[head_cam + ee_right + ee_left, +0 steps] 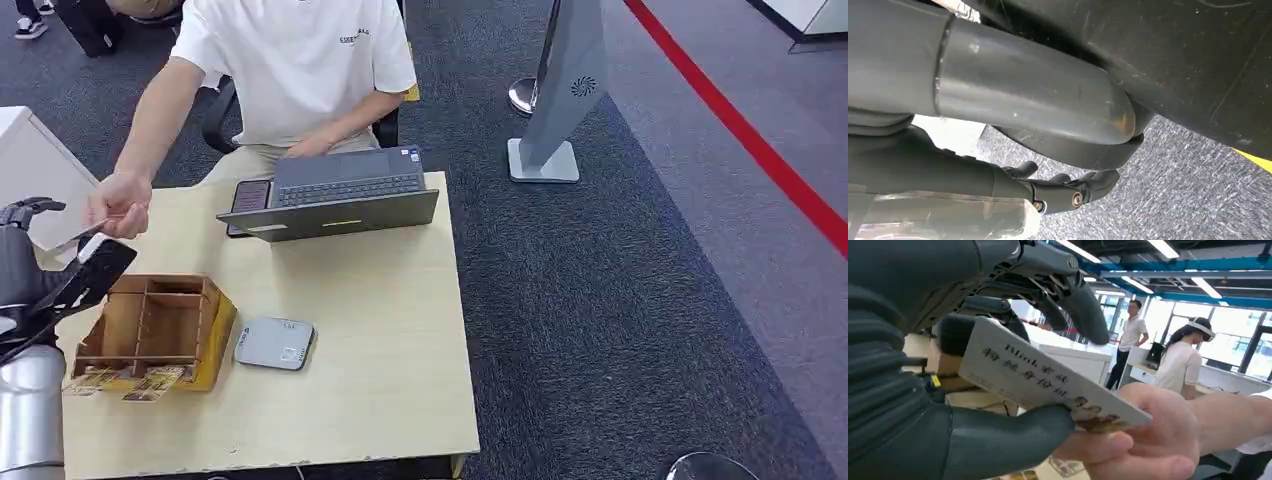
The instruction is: Pass the card to the sensor for recognition and then transmit it.
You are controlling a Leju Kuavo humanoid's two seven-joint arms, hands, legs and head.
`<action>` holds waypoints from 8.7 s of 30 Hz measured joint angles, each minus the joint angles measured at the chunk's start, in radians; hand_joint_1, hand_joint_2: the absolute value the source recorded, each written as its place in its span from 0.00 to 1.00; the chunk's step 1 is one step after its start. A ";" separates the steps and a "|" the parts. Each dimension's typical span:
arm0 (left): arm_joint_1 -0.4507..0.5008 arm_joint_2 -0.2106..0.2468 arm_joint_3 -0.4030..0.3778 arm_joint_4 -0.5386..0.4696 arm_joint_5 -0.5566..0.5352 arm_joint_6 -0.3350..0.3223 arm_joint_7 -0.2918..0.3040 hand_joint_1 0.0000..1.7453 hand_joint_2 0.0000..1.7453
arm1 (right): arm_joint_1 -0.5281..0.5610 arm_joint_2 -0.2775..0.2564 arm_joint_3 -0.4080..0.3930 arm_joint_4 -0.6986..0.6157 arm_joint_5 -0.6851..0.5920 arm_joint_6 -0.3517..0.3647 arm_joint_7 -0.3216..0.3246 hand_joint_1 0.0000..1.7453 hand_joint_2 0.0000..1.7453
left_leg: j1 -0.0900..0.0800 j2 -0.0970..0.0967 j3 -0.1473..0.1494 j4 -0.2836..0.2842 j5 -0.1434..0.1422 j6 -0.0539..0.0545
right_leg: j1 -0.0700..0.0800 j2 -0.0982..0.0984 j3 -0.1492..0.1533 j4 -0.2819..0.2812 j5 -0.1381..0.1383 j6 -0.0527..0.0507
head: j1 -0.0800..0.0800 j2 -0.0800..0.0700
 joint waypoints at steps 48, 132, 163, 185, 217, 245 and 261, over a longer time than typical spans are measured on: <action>0.262 -0.072 -0.512 -0.297 -0.459 0.375 0.110 1.00 1.00 | -0.010 -0.012 0.014 0.002 0.113 0.029 0.019 0.00 0.00 | -0.001 0.000 -0.001 0.000 -0.001 0.002 | -0.001 -0.001 -0.001 -0.001 0.000 0.001 | 0.000 0.000; -0.285 0.058 -0.452 0.068 -0.605 0.310 0.271 1.00 1.00 | -0.016 -0.015 -0.001 0.003 0.254 0.087 -0.014 0.00 0.00 | 0.000 -0.001 -0.003 0.001 0.005 0.002 | 0.000 -0.002 -0.001 0.000 0.005 0.000 | -0.001 0.000; -0.186 -0.001 -0.457 0.087 -0.580 0.329 0.234 0.00 1.00 | -0.016 -0.015 -0.003 0.003 0.254 0.081 -0.006 0.00 0.00 | -0.001 0.000 -0.004 0.001 0.005 0.002 | -0.001 -0.001 -0.003 -0.001 0.005 0.001 | -0.001 0.000; 0.280 -0.008 -0.689 -0.464 -0.620 0.344 0.232 0.00 1.00 | -0.016 -0.005 -0.071 0.004 0.209 0.032 0.033 0.00 0.00 | -0.001 -0.001 -0.005 0.001 0.003 0.003 | -0.001 -0.002 -0.004 -0.001 0.003 0.003 | 0.000 0.000; 0.623 -0.141 -0.171 -0.130 -0.469 0.498 -0.156 0.00 1.00 | -0.015 0.003 -0.120 0.007 0.217 0.017 0.024 0.00 0.00 | -0.001 0.000 -0.006 0.000 0.001 0.003 | -0.001 -0.002 -0.004 -0.001 0.002 0.004 | -0.001 0.000; 0.532 -0.251 0.181 -0.005 -0.486 0.498 -0.325 0.00 1.00 | -0.016 0.003 -0.127 0.007 0.243 0.030 0.021 0.00 0.00 | -0.001 -0.001 -0.006 0.000 0.001 0.003 | -0.001 -0.003 -0.004 -0.001 0.002 0.004 | -0.001 0.000; 0.513 -0.274 0.181 -0.005 -0.497 0.498 -0.304 0.00 1.00 | -0.016 0.003 -0.127 0.007 0.262 0.035 0.018 0.00 0.00 | -0.001 -0.001 -0.006 0.000 0.001 0.003 | -0.001 -0.003 -0.004 -0.001 0.002 0.004 | -0.001 0.000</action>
